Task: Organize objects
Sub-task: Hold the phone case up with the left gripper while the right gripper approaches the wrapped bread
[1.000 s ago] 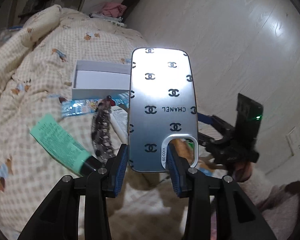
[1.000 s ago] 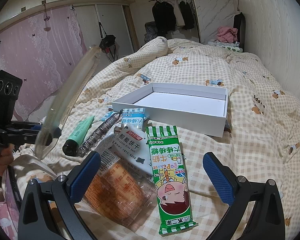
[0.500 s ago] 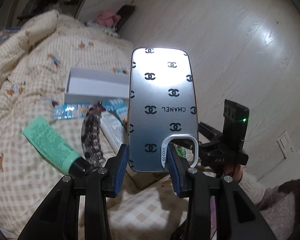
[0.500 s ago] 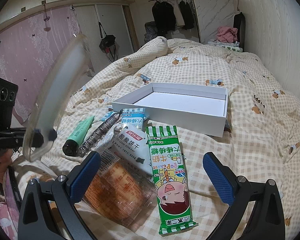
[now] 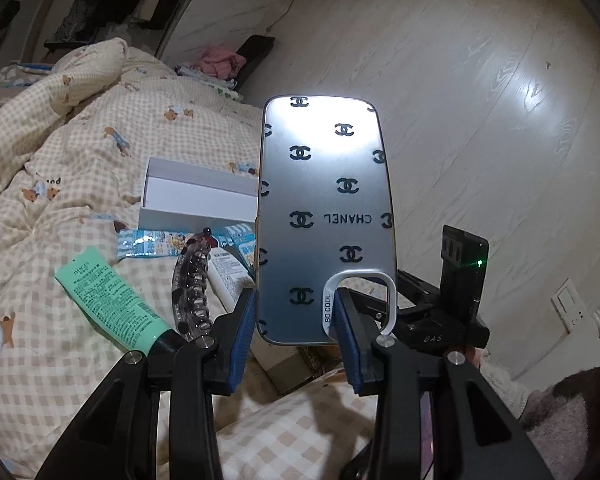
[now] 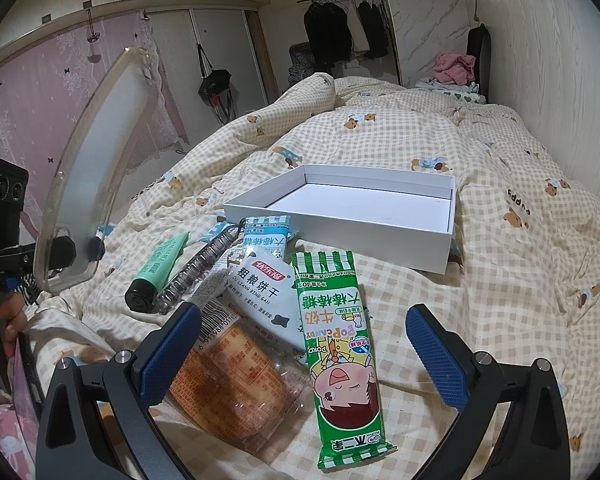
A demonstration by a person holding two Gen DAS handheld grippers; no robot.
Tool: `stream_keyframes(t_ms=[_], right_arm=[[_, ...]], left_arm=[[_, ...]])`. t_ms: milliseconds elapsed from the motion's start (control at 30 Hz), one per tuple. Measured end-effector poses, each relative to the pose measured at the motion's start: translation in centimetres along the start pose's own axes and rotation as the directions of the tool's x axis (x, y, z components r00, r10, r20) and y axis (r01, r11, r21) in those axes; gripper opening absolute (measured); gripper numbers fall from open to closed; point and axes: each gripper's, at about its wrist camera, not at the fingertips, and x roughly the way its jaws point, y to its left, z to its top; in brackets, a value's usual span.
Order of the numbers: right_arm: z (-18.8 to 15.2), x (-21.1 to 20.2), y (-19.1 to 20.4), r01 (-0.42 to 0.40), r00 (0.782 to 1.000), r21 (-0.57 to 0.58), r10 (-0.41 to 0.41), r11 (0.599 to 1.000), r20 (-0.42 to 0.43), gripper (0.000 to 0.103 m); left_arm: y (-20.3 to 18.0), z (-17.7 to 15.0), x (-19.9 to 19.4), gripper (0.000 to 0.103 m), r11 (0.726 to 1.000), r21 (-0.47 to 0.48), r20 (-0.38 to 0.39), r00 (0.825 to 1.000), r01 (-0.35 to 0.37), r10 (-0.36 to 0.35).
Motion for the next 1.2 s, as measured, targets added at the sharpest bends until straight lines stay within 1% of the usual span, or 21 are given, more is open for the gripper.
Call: stream_keyframes(t_ms=[67, 133, 233, 300, 433, 533, 700, 800, 1033, 1100, 1167, 1200], right_arm=[[0.0, 0.0, 0.0, 0.000, 1.000, 0.000, 0.000, 1.000, 0.000, 0.103], [0.0, 0.0, 0.0, 0.000, 1.000, 0.000, 0.000, 1.000, 0.000, 0.103], [0.0, 0.0, -0.1, 0.000, 1.000, 0.000, 0.000, 1.000, 0.000, 0.103], [0.0, 0.0, -0.1, 0.000, 1.000, 0.001, 0.000, 1.000, 0.000, 0.103], [0.0, 0.0, -0.1, 0.000, 1.000, 0.001, 0.000, 1.000, 0.000, 0.103], [0.0, 0.0, 0.0, -0.001, 1.000, 0.001, 0.001, 1.000, -0.001, 0.103], [0.1, 0.0, -0.1, 0.002, 1.000, 0.000, -0.002, 1.000, 0.000, 0.103], [-0.1, 0.1, -0.1, 0.002, 1.000, 0.003, -0.002, 1.000, -0.004, 0.103], [0.0, 0.2, -0.2, 0.000, 1.000, 0.006, 0.000, 1.000, -0.007, 0.103], [0.2, 0.2, -0.4, -0.007, 1.000, 0.014, 0.007, 1.000, -0.021, 0.103], [0.5, 0.2, -0.6, -0.031, 0.999, 0.020, 0.032, 0.999, -0.040, 0.103], [0.9, 0.2, -0.7, -0.053, 0.996, 0.019, 0.054, 0.998, -0.066, 0.103]], left_arm=[[0.1, 0.0, 0.0, 0.042, 1.000, -0.003, 0.003, 1.000, -0.007, 0.007], [0.5, 0.0, 0.5, 0.042, 1.000, -0.017, -0.023, 1.000, -0.003, 0.003], [0.5, -0.3, 1.1, 0.042, 0.999, -0.012, -0.045, 0.998, -0.033, 0.032], [0.4, -0.6, 1.2, 0.042, 0.999, 0.003, -0.046, 0.998, -0.036, 0.036], [0.4, -0.8, 1.3, 0.042, 0.999, 0.002, -0.042, 0.998, -0.040, 0.040], [0.6, -0.9, 1.3, 0.042, 0.999, -0.001, -0.035, 0.999, -0.034, 0.034], [0.5, -1.0, 1.6, 0.042, 1.000, 0.008, -0.056, 0.998, -0.019, 0.020], [0.6, -1.3, 2.0, 0.042, 1.000, 0.002, -0.054, 0.998, -0.031, 0.031], [1.6, -1.5, 1.9, 0.042, 0.999, -0.049, -0.043, 0.999, -0.019, 0.016], [1.9, -1.6, 1.8, 0.042, 0.998, -0.066, -0.037, 0.999, -0.014, 0.011], [2.0, -1.8, 1.6, 0.042, 0.997, -0.072, -0.031, 0.999, -0.018, 0.016], [2.0, -1.8, 1.6, 0.042, 0.997, -0.074, -0.028, 1.000, -0.016, 0.014]])
